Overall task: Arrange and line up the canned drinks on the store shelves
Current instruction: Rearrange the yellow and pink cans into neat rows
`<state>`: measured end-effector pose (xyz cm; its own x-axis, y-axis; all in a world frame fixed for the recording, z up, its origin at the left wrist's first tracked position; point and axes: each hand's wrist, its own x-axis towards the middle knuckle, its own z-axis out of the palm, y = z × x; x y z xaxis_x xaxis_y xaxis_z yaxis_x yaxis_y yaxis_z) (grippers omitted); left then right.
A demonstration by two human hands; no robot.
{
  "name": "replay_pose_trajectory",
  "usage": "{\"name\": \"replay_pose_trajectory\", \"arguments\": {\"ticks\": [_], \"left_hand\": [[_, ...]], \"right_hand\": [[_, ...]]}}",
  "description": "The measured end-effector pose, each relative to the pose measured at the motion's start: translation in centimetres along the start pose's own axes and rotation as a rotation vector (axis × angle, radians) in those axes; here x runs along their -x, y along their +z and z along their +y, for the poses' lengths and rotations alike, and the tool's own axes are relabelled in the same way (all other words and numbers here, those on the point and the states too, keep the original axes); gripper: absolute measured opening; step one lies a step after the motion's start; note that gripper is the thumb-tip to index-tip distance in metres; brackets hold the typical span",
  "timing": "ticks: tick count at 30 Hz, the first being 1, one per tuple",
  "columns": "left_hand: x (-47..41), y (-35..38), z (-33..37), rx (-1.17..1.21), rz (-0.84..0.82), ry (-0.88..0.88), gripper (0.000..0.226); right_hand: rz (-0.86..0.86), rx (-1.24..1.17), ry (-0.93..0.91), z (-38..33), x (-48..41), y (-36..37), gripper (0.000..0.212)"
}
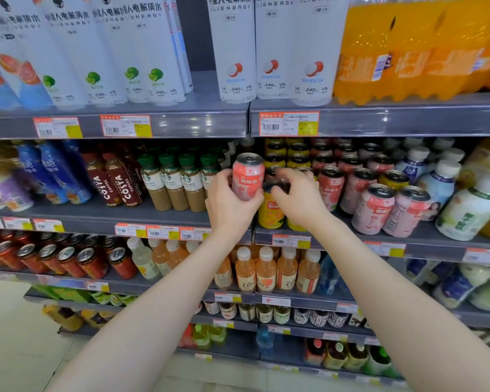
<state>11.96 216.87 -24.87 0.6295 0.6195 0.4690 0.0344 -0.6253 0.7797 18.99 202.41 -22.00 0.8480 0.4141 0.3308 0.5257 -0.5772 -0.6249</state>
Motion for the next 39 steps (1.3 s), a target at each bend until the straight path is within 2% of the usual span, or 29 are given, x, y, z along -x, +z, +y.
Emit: {"name": "replay_pose_trajectory", "arguments": {"ticks": [3, 6, 12, 17, 25, 29, 34, 39], "left_hand": [[0.1, 0.5, 1.1, 0.005, 0.036, 0.04, 0.069], [0.0, 0.8, 2.1, -0.005, 0.085, 0.062, 0.072], [-0.3, 1.0, 2.8, -0.016, 0.124, 0.012, 0.08], [0.3, 1.5, 4.1, -0.001, 0.121, 0.02, 0.076], [2.2, 3.8, 5.9, 0.067, 0.057, 0.02, 0.072], [3.0, 5.0, 7.0, 0.073, 0.04, 0.044, 0.07], [3.3, 6.4, 8.5, 0.104, 0.02, 0.055, 0.066], [4.2, 7.7, 10.2, 0.08, 0.001, 0.078, 0.066]], "right_hand": [[-0.004, -0.228, 0.027, -0.4, 0.0, -1.2, 0.043], [-0.044, -0.33, 0.019, -0.6, 0.0, -2.2, 0.04], [-0.09, -0.376, -0.011, -0.2, 0.1, -2.6, 0.048], [-0.1, -0.405, -0.037, -0.1, 0.3, -2.7, 0.043], [0.068, -0.433, -0.023, 1.2, 0.8, -4.6, 0.043], [0.101, -0.477, 0.009, 2.1, 1.4, -5.9, 0.038], [0.129, -0.525, 0.035, 3.6, 1.8, -7.2, 0.052], [0.18, -0.536, 0.027, 4.9, 2.4, -8.8, 0.048]]}}
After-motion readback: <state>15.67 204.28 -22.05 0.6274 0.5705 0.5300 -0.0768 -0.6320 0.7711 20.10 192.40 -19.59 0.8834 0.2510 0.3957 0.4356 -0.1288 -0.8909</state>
